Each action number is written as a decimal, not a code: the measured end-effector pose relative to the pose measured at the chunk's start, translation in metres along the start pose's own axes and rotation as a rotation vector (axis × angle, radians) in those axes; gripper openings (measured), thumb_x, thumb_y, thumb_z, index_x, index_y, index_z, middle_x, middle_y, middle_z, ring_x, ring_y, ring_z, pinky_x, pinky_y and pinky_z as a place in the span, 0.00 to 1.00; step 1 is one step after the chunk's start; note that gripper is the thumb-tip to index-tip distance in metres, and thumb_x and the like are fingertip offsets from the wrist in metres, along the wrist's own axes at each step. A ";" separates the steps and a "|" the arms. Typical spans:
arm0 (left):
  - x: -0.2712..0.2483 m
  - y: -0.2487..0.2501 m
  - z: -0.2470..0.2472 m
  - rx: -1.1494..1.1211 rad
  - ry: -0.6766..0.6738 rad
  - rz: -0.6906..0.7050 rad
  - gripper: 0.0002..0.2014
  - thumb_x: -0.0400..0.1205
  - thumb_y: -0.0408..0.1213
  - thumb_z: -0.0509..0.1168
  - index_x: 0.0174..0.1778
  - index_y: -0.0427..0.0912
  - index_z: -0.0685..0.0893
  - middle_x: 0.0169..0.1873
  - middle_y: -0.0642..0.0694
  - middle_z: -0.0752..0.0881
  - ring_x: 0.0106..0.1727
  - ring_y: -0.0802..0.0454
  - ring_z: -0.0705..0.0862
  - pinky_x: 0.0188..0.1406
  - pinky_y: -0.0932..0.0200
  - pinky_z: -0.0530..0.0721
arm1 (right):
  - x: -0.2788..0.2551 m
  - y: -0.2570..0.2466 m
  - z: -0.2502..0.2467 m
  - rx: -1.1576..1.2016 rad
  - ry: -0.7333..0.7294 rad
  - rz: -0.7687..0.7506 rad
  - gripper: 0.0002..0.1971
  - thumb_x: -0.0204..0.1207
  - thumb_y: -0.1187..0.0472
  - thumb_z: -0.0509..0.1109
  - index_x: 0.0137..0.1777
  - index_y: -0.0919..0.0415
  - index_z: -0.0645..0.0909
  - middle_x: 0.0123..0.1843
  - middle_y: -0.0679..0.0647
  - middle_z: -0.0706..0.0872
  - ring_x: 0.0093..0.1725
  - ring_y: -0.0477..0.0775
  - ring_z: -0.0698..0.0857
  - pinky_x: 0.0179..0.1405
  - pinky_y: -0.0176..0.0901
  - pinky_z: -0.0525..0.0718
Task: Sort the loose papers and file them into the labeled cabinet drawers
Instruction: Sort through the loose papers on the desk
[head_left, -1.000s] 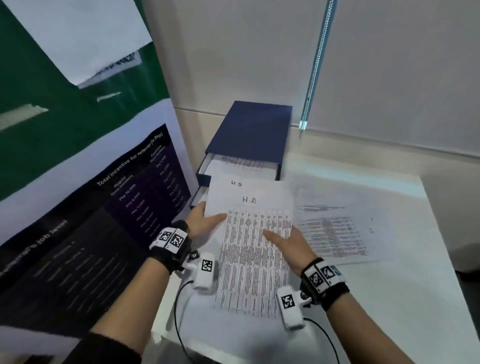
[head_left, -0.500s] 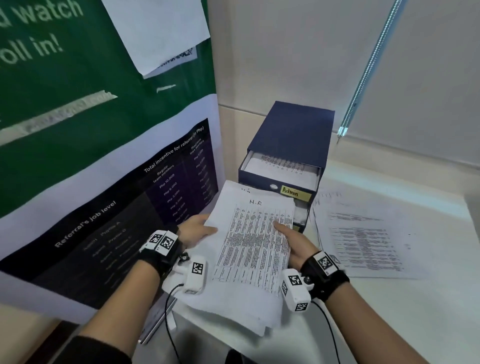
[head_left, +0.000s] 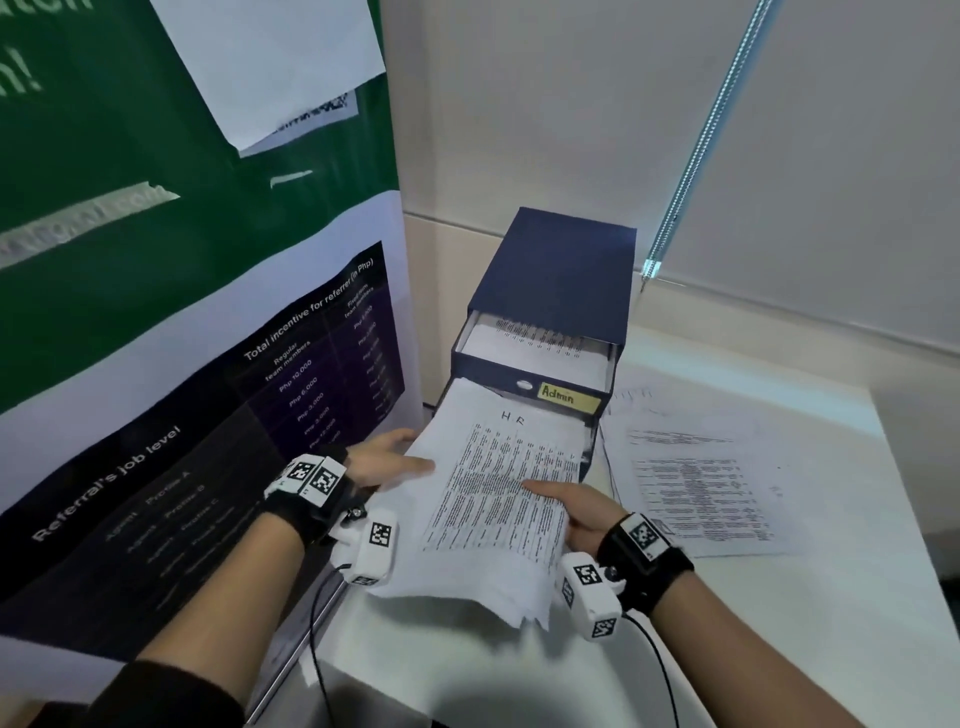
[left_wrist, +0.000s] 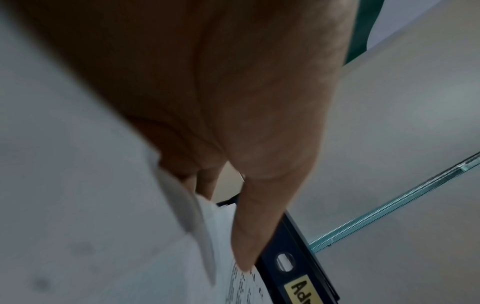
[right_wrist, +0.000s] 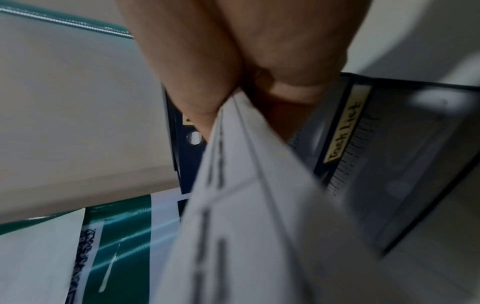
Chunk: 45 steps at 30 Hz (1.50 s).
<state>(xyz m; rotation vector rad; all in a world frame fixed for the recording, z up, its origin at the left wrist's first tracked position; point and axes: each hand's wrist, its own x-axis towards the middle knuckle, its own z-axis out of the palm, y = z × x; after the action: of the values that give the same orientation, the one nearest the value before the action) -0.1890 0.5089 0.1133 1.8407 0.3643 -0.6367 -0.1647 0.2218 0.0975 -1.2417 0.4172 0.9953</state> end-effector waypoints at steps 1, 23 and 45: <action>0.000 0.000 -0.004 0.028 0.000 -0.023 0.30 0.79 0.37 0.74 0.77 0.44 0.71 0.67 0.45 0.83 0.64 0.46 0.85 0.70 0.46 0.80 | 0.001 -0.004 0.001 0.022 0.017 -0.015 0.21 0.79 0.64 0.71 0.70 0.72 0.79 0.62 0.69 0.87 0.59 0.65 0.89 0.44 0.53 0.90; 0.054 0.026 -0.008 0.131 -0.165 0.105 0.34 0.71 0.41 0.80 0.73 0.45 0.77 0.64 0.50 0.86 0.64 0.52 0.85 0.69 0.47 0.81 | -0.009 -0.041 -0.024 -0.117 0.140 0.052 0.06 0.78 0.69 0.72 0.52 0.70 0.81 0.25 0.54 0.80 0.15 0.43 0.73 0.11 0.29 0.70; 0.102 0.056 0.032 -0.014 0.485 0.087 0.07 0.77 0.31 0.75 0.42 0.42 0.82 0.24 0.45 0.85 0.18 0.56 0.80 0.22 0.65 0.81 | 0.010 -0.050 -0.036 -0.084 0.376 -0.435 0.23 0.74 0.77 0.73 0.64 0.64 0.70 0.41 0.67 0.86 0.30 0.59 0.89 0.36 0.49 0.91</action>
<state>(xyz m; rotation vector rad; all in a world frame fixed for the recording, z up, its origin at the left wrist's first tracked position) -0.0847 0.4536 0.0878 1.9753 0.5993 -0.1188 -0.1104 0.1932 0.1086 -1.5217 0.3743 0.4117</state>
